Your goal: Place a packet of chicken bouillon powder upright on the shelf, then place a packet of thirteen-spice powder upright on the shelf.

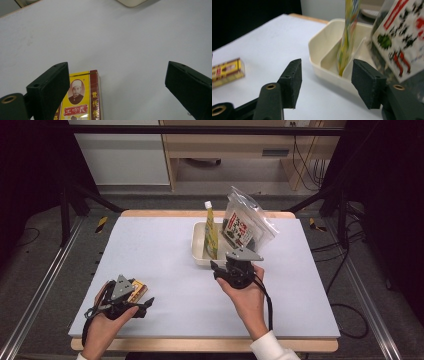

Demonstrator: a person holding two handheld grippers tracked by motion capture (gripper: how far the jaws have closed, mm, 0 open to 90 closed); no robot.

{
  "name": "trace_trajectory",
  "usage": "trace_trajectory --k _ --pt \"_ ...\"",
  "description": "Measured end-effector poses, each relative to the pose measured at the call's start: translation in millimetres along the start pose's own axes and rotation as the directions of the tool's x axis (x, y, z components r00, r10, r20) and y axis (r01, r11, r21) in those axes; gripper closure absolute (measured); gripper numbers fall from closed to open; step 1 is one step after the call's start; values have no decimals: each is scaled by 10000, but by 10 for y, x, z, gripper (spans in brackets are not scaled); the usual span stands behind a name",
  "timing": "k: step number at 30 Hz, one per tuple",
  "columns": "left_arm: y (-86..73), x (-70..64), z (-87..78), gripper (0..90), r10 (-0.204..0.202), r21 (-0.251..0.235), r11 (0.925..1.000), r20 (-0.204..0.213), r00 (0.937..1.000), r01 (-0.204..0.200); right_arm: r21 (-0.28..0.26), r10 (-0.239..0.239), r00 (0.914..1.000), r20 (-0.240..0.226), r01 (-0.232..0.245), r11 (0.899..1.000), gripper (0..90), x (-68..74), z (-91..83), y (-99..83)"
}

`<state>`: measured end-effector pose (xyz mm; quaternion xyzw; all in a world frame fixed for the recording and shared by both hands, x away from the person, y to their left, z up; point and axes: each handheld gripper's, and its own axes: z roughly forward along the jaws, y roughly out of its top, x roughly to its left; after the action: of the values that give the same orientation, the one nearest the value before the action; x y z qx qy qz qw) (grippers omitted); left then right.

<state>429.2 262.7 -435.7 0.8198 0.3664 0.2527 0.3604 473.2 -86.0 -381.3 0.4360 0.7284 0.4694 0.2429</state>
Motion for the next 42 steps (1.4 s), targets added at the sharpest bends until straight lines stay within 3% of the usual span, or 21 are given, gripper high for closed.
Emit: trace_trajectory --k 3,7,10,12,15,21,22,23,26,27,28,30,31,32,34,36,37,40,41,42 --pt "24 11 3 58 -113 60 9999 35 9999 113 346 -119 9997 -209 126 9993 375 -43 -9 -148" --pt "104 40 28 58 84 724 9973 -71 9999 -79 480 -329 9991 -250 341 9983 317 -141 -62 -306" --pt "188 91 25 59 64 1385 9903 -193 9998 -37 525 -388 9989 -280 403 9978 272 -219 -103 -411" --pt "243 136 13 60 -39 1909 9816 -219 9998 80 614 -462 9985 -308 480 9970 242 -254 -120 -481" --pt "311 229 -7 61 -546 2660 9625 -20 9985 532 520 -528 9981 -323 544 9972 209 -302 -140 -566" --pt "331 449 -55 74 -1179 4070 9058 -242 9927 1175 678 -487 9981 -374 511 9964 159 -374 -198 -658" --pt "312 472 -55 76 -1319 4300 8936 -215 9910 1283 677 -482 9982 -360 506 9964 156 -388 -200 -669" --pt "298 483 -52 84 -1333 4415 8880 -208 9909 1288 771 -461 9983 -369 489 9958 146 -405 -196 -675" --pt "236 484 -19 90 -1333 4962 8594 -155 9910 1234 853 -456 9981 -412 489 9952 130 -444 -181 -671" --pt "236 484 -19 90 -1333 4962 8594 -155 9910 1234 853 -456 9981 -412 489 9952 130 -444 -181 -671" --pt "186 480 7 90 -1277 5304 8405 -45 9918 1106 841 -508 9979 -404 541 9950 118 -445 -180 -674" --pt "131 472 25 90 -1412 5509 8266 51 9900 1151 1002 -603 9973 -415 642 9929 112 -430 -172 -682" --pt "107 466 29 92 -1293 5701 8156 121 9915 993 1065 -659 9970 -416 700 9918 111 -422 -166 -689" --pt "107 466 29 96 -1293 5701 8156 121 9915 993 1065 -659 9970 -416 700 9918 111 -422 -166 -689" --pt "48 463 31 104 -1144 5981 7970 124 9934 843 1222 -828 9953 -502 884 9886 110 -391 -143 -702" --pt "13 484 24 123 -1322 5969 7955 28 9912 1044 1362 -818 9951 -554 887 9867 110 -378 -130 -710" --pt "1 498 20 131 -1288 6036 7910 46 9917 1000 1369 -879 9944 -580 952 9860 111 -378 -121 -715" --pt "-33 514 23 152 -1249 6082 7882 85 9921 940 1475 -870 9942 -632 955 9844 111 -369 -109 -724" --pt "-48 521 31 177 -1237 6157 7829 132 9922 894 1519 -890 9938 -660 982 9835 112 -363 -96 -730" --pt "-60 525 40 179 -1236 6149 7834 112 9923 907 1548 -906 9937 -665 1000 9829 112 -362 -94 -731"
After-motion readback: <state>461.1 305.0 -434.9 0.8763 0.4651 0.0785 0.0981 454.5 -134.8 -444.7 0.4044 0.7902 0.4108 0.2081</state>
